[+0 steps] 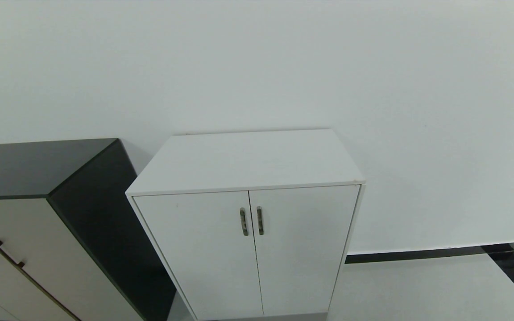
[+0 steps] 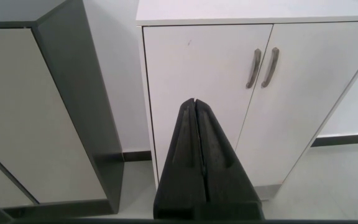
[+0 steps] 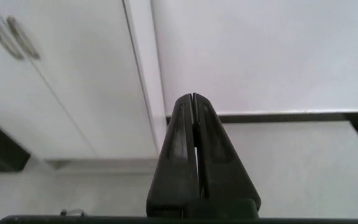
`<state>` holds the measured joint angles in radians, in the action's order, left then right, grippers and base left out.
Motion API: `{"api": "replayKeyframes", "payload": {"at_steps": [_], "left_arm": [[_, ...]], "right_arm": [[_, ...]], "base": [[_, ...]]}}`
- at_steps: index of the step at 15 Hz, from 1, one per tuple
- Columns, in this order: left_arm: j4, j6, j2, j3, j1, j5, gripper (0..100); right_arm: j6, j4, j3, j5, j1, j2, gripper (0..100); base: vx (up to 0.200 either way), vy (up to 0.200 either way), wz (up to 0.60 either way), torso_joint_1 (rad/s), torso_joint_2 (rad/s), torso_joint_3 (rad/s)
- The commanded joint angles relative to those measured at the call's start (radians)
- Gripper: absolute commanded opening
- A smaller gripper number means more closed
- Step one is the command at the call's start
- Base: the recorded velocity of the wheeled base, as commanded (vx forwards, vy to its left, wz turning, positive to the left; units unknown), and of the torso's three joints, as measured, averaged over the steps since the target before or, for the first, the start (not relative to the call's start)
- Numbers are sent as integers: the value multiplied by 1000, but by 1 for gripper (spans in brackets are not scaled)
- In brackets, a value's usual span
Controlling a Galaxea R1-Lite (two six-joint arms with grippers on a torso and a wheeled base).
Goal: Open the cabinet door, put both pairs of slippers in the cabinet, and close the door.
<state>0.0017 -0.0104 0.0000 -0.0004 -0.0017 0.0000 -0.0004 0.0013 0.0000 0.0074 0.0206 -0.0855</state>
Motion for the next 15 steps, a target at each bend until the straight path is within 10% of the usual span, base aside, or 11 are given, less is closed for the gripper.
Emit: {"api": "replayKeyframes", "payload": {"at_steps": [1, 15], "left_arm": [[0, 0, 2, 0, 0, 0, 0], [0, 4, 0, 0, 0, 0, 0]], "right_arm": [[-7, -1, 0, -4, -25, 86, 0], [65, -6, 0, -55, -25, 86, 0]], "base": [[0, 0, 0, 0, 0, 0], [0, 0, 0, 0, 0, 0]]}}
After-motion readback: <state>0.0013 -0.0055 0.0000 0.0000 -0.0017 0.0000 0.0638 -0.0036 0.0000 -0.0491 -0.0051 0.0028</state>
